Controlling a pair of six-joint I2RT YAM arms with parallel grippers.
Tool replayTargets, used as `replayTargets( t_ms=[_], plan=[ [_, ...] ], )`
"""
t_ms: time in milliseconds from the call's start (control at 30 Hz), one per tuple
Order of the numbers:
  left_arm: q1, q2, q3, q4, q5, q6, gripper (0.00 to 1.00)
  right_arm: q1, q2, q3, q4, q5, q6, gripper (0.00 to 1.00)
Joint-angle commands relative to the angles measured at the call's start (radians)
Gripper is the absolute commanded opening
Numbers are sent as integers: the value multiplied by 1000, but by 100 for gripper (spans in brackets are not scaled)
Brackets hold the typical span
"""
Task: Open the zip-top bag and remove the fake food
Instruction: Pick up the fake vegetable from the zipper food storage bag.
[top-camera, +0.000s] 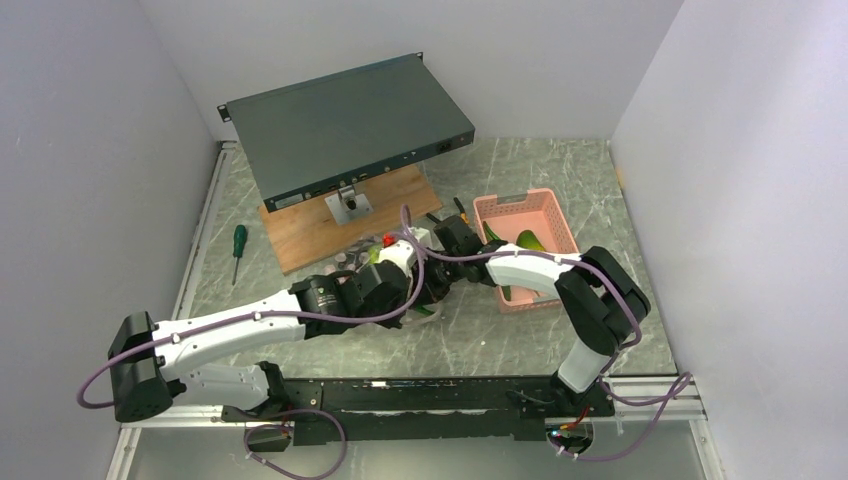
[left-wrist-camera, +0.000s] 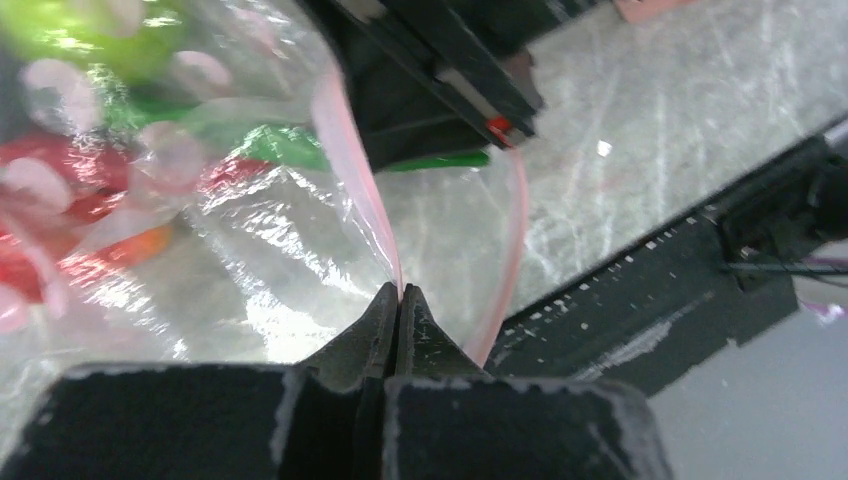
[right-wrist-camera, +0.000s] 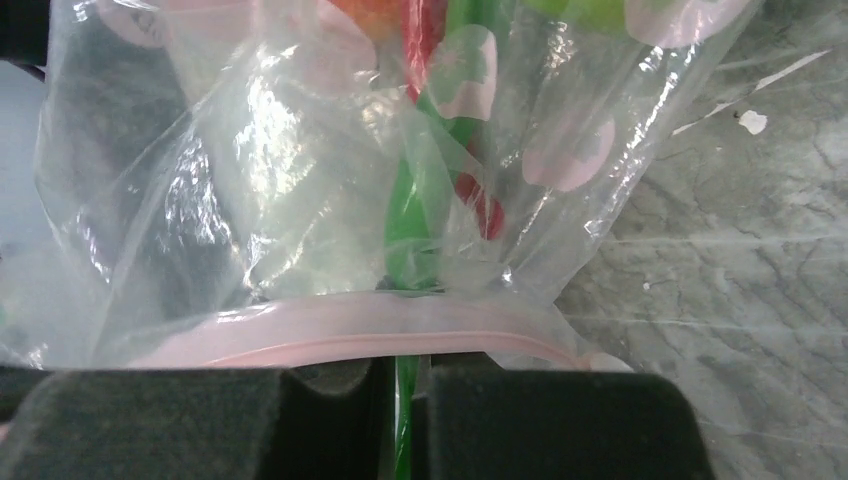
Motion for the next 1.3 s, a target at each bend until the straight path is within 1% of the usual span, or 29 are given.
replayTargets(
  t_ms=[0,67,300,400,467,567,633,767,1000,1200,1267],
  plan=[
    [-12,0,-9,160,190,76,0,-39,-26,11,83,-94,89,0],
    [-18,15,-8,178,230,80,0,-56,-25,4,95,-104,102,0],
    [-33,58,11,199,283,88,0,-75,-16,-17,125,-159,166,0],
    [-36,75,31,204,281,86,0,-51,-3,-14,110,-83,121,0],
    [-37,66,28,222,255,77,0,-47,6,-11,104,-52,128,0],
    [-36,54,11,269,262,68,0,-46,13,-13,121,-84,193,0],
    [-36,75,16,270,280,71,0,-48,17,-7,124,-132,214,0],
    [-35,111,5,211,283,71,0,-52,2,28,48,-150,134,0],
    [-35,46,-117,187,295,41,0,-58,-36,63,-89,-146,-4,0],
    [-36,9,-148,176,295,34,0,-57,-44,114,-175,-166,-63,0],
    [-35,7,-147,176,265,32,0,-57,-47,133,-207,-173,-82,0]
  ],
)
